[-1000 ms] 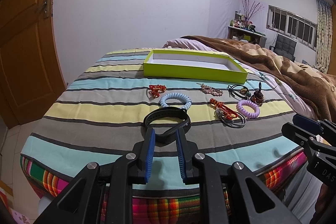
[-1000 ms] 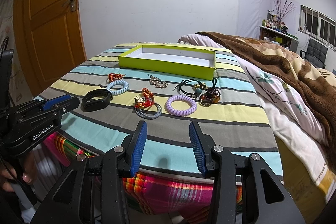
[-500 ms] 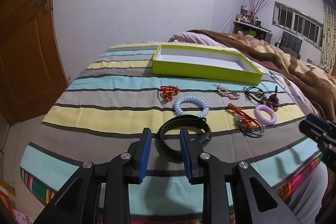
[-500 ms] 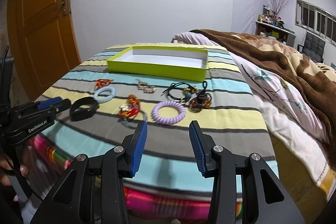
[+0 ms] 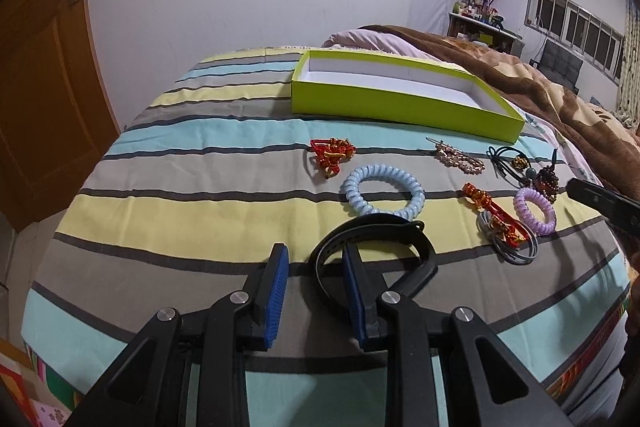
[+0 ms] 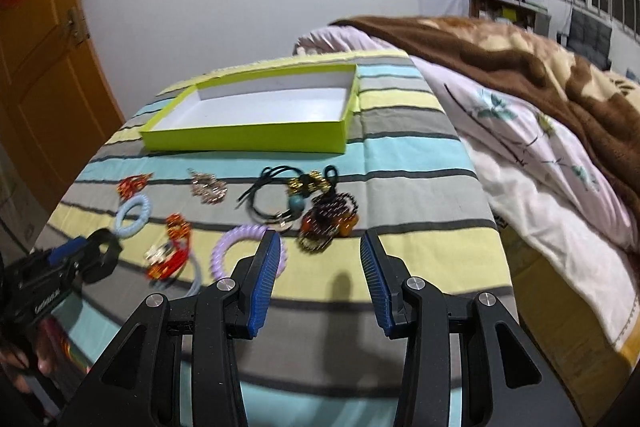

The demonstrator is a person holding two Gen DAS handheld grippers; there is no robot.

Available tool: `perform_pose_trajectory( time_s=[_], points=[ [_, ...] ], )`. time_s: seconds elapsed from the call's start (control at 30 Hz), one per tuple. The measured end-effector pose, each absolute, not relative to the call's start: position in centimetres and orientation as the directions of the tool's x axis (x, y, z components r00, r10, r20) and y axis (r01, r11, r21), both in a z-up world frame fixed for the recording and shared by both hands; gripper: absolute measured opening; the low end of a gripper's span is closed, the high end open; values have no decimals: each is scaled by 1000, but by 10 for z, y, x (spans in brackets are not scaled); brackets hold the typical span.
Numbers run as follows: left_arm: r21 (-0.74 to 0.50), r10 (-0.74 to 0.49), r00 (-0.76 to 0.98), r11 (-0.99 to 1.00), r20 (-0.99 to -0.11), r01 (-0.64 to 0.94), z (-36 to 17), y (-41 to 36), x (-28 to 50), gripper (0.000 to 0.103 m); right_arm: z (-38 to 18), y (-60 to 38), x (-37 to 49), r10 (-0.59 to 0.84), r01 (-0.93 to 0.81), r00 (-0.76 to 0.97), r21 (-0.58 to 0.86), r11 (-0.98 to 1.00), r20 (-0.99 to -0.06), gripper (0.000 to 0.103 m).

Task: Organize jewelry
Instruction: 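Close the left gripper on the black watch band while the right tool moves to the dark beaded bracelet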

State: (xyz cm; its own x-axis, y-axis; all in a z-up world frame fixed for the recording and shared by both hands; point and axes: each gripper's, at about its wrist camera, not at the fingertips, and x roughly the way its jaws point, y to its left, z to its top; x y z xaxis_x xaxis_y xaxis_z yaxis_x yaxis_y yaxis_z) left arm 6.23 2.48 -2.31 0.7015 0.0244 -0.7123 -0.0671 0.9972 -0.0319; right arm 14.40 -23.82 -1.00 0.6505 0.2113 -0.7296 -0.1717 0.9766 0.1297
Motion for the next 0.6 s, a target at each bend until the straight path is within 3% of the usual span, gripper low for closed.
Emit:
perform_pose_trajectory(
  time_s=[0.23, 0.37, 0.5, 0.6],
  points=[
    [9, 39, 692, 999, -720, -48, -23, 20, 66, 25, -26, -239, 173, 209, -150, 578, 150, 977, -788, 43],
    [30, 42, 688, 999, -725, -29, -22, 17, 68, 15, -26, -235, 179, 195, -155, 567, 129, 979, -800, 43],
    [39, 46, 687, 999, -726, -25, -21, 17, 67, 12, -26, -234, 180, 189, -156, 558, 121, 980, -808, 14],
    [15, 30, 688, 999, -725, -29, -19, 21, 66, 10, -25, -237, 179, 199, -152, 560, 136, 979, -804, 7]
  ],
)
